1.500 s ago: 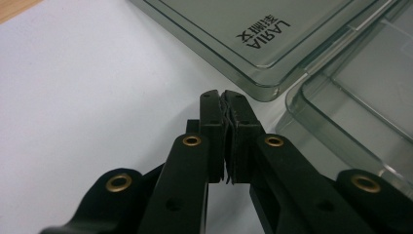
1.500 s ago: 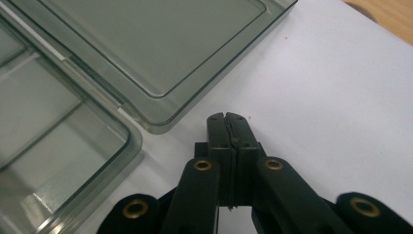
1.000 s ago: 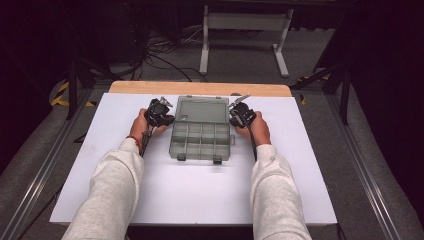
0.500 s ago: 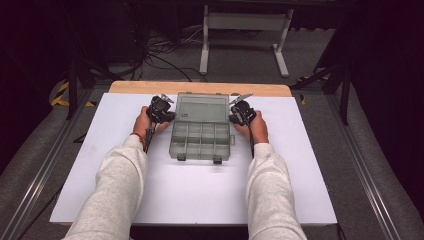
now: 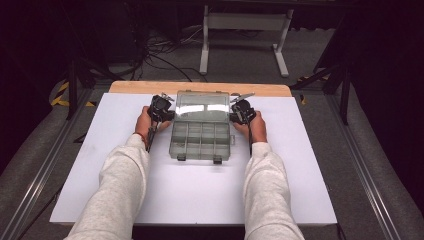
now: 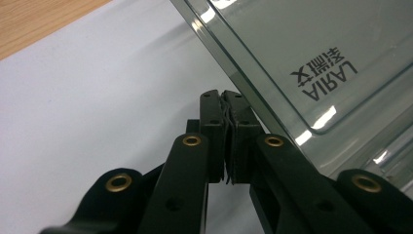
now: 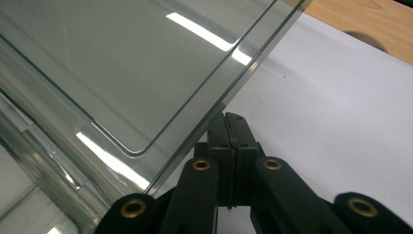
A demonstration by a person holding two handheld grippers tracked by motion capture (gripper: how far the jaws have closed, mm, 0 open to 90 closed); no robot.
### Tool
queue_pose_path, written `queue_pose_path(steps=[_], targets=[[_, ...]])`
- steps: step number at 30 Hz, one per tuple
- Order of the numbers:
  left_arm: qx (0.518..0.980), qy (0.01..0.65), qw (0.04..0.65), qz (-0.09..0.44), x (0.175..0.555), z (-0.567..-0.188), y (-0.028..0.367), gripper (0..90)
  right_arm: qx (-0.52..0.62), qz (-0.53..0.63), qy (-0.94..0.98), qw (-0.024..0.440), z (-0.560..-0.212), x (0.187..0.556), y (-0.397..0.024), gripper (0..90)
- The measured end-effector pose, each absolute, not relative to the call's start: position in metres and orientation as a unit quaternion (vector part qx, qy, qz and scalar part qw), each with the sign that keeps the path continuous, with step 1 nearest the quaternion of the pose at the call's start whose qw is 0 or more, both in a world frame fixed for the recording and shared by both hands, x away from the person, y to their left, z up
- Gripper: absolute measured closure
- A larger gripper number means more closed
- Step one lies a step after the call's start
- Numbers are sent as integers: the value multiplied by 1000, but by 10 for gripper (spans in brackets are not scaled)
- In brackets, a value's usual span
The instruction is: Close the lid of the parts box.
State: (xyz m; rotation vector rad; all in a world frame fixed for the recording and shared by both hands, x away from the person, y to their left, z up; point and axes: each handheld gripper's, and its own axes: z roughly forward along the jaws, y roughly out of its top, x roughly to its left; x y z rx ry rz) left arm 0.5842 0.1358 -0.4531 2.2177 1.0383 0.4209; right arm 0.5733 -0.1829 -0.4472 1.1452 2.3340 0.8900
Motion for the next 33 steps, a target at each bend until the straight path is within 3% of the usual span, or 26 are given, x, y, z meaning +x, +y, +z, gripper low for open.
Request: queue_pose_path(steps=[16, 33], targets=[[841, 388, 338, 165, 585, -452, 139, 867, 401, 344, 822, 213, -446, 573, -183, 900], [829, 373, 373, 185, 582, -421, 151, 847, 385, 383, 806, 234, -424, 567, -183, 900]])
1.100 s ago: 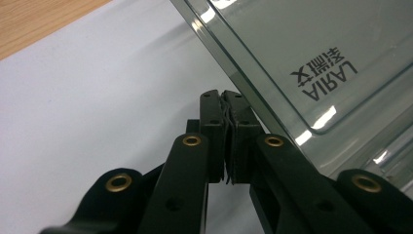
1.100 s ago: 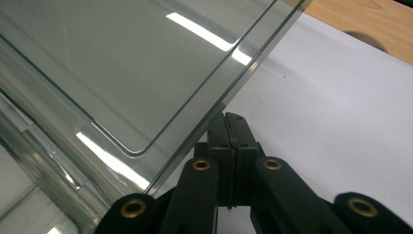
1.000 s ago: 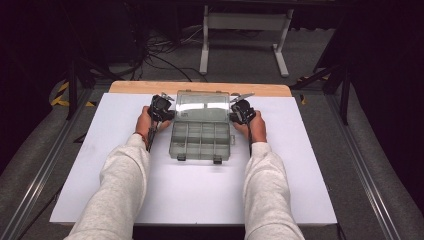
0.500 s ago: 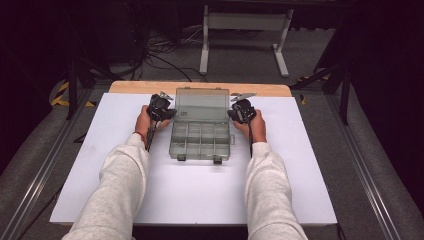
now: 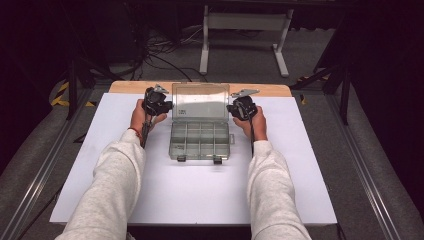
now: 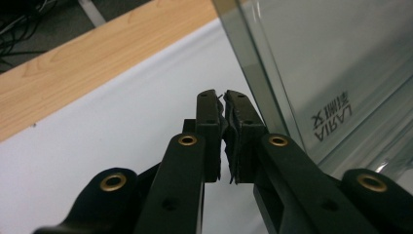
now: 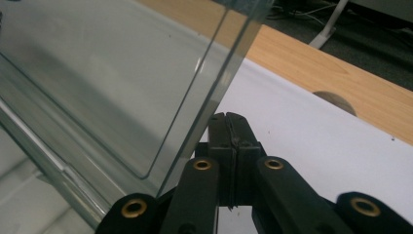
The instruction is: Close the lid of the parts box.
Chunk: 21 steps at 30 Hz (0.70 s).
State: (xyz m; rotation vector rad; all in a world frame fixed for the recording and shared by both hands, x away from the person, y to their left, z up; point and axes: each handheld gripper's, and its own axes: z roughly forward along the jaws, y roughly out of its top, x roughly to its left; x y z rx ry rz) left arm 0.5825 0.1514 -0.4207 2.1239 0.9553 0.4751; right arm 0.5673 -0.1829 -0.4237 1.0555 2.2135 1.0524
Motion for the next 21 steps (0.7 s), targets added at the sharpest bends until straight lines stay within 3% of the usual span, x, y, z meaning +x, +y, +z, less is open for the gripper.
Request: queue_pose_path(steps=[9, 21], targets=[[819, 364, 414, 158, 582, -417, 154, 854, 377, 423, 792, 226, -414, 566, -181, 900], [817, 353, 419, 180, 571, -400, 156, 835, 361, 427, 794, 238, -401, 559, -181, 900]])
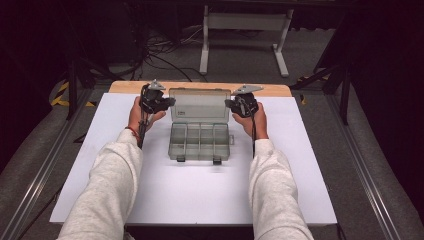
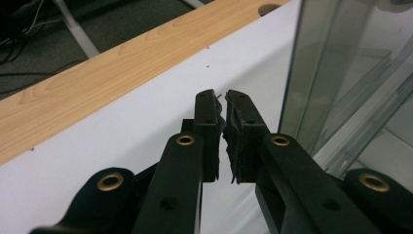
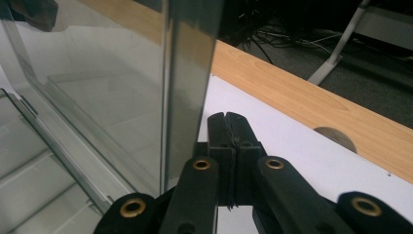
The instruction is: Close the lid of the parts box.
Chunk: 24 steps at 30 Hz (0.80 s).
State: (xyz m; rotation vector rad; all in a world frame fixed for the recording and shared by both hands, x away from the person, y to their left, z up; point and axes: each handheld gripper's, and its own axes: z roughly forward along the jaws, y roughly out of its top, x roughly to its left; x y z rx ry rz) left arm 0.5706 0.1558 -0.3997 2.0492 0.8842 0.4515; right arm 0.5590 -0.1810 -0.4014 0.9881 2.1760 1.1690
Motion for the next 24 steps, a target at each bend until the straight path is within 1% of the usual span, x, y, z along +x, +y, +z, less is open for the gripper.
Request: queue_pose_path(steps=[7, 13, 16, 24], targets=[[818, 345, 420, 188, 562, -389, 155, 833, 346, 427, 798, 246, -392, 549, -182, 899], [818, 344, 416, 197, 554, -386, 152, 846, 342, 425, 800, 248, -387, 543, -182, 900], [815, 348, 417, 202, 551, -385, 155, 833, 339, 428, 799, 252, -385, 540, -182, 900], [814, 346, 417, 208, 542, -383, 155, 834, 338, 425, 801, 252, -382, 531, -183, 900]])
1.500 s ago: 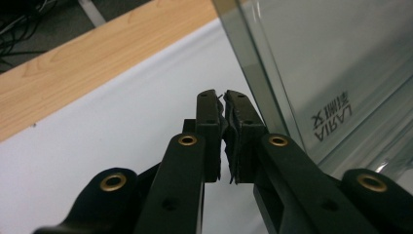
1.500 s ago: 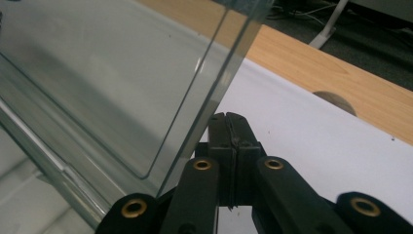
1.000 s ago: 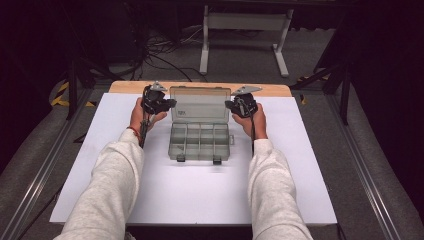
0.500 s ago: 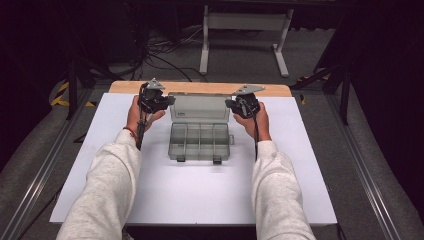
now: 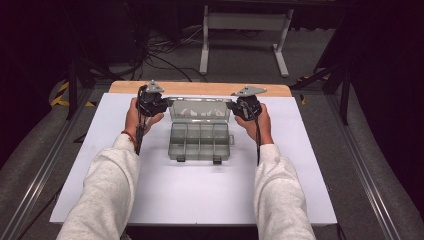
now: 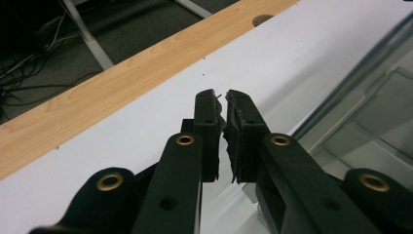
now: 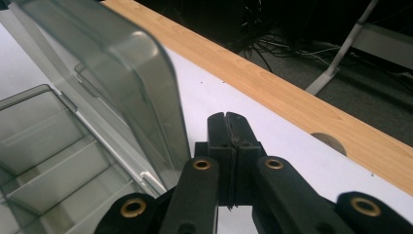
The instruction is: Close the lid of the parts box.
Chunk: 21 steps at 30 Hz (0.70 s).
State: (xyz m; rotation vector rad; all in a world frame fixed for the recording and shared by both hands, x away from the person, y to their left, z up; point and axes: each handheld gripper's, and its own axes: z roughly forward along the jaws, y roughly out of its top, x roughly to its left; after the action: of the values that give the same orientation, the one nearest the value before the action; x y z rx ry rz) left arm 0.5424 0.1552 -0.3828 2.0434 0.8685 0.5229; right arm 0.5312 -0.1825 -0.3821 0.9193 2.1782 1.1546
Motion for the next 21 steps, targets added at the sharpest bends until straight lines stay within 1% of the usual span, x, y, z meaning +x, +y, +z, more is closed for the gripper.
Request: queue_pose_path(steps=[21], targets=[[816, 338, 413, 224, 529, -378, 153, 837, 326, 416, 810, 254, -377, 519, -183, 895]])
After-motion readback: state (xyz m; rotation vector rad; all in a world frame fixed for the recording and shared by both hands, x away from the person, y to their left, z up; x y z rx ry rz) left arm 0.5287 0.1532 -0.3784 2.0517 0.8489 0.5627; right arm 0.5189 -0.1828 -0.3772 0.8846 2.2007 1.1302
